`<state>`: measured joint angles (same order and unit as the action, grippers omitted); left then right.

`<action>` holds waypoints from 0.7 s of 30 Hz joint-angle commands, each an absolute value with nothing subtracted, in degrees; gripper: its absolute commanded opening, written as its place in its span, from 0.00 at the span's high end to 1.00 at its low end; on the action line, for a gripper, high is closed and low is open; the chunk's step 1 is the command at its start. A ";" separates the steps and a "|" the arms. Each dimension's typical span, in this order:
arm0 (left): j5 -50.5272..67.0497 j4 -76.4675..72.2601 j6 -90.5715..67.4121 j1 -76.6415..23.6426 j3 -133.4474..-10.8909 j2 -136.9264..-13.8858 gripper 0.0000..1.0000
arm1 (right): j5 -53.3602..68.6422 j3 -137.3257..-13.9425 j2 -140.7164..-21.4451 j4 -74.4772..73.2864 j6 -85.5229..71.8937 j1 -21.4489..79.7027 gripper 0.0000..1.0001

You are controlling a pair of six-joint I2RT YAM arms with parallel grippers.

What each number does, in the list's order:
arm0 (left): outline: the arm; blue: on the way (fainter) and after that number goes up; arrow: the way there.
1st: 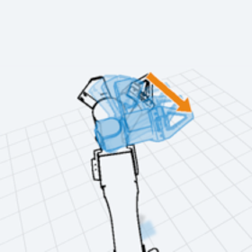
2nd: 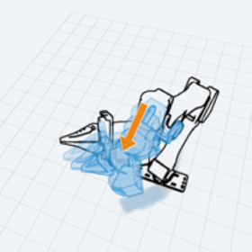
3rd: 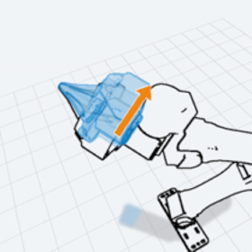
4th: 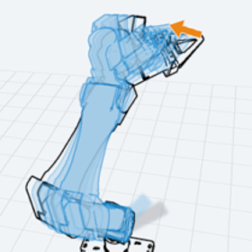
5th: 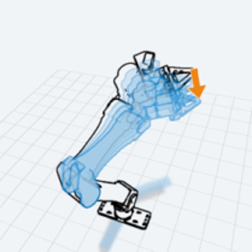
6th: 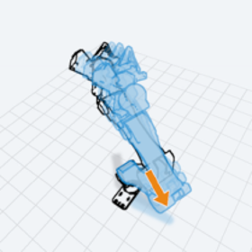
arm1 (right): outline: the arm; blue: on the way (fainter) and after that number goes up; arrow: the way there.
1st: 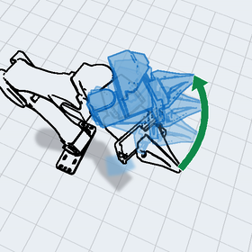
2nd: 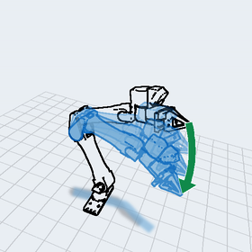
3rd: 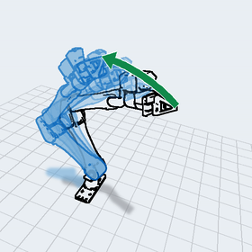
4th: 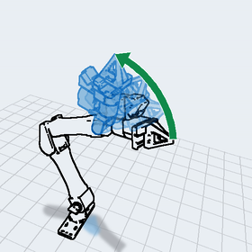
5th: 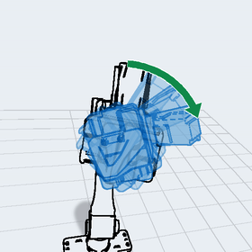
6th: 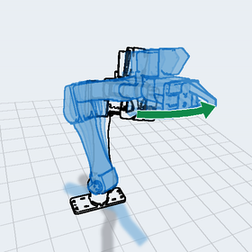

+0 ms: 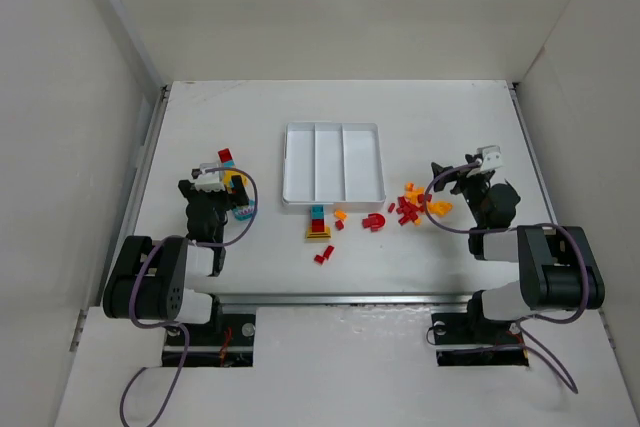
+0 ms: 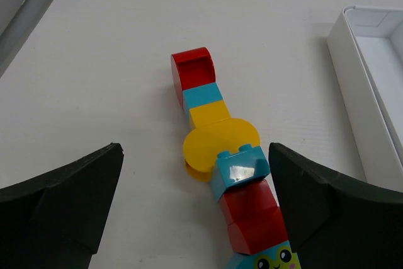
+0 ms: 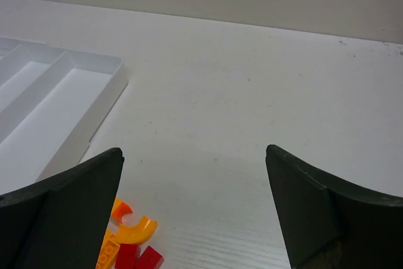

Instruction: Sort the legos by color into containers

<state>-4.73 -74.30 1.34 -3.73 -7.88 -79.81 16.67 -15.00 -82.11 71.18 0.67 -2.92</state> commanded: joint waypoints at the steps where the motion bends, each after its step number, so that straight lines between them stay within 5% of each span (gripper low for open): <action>1: -4.83 -86.75 0.53 -3.52 -8.61 -78.57 0.00 | 16.44 -16.35 -80.86 74.09 1.23 -2.46 0.00; 4: -4.83 -87.27 0.53 -3.52 -8.61 -78.57 0.00 | 16.44 -18.09 -77.99 71.13 1.23 -2.46 0.00; 10: 0.59 -87.48 3.68 -3.52 -7.56 -73.08 0.00 | 7.92 -36.43 -63.39 34.59 4.73 2.45 0.00; 13: 12.71 -65.30 12.09 -3.52 -16.75 -61.23 0.00 | 2.06 -43.92 -58.72 23.79 9.05 6.92 0.00; 14: 15.44 -46.94 15.87 -3.52 -21.49 -59.43 0.00 | -0.59 -51.52 -59.41 19.90 9.57 8.34 0.00; 17: 3.24 -25.48 19.85 -3.52 -38.88 -57.05 0.00 | -15.60 -68.30 -66.05 5.43 17.80 15.69 0.00; 21: -4.47 -12.52 29.44 -2.99 -43.67 -52.66 0.00 | -39.86 -79.24 -75.37 2.99 26.70 27.05 0.00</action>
<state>1.78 -30.57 20.64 -3.57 -41.78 -56.10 -18.04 -73.91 -68.99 15.00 17.06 20.67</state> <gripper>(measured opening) 0.997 0.999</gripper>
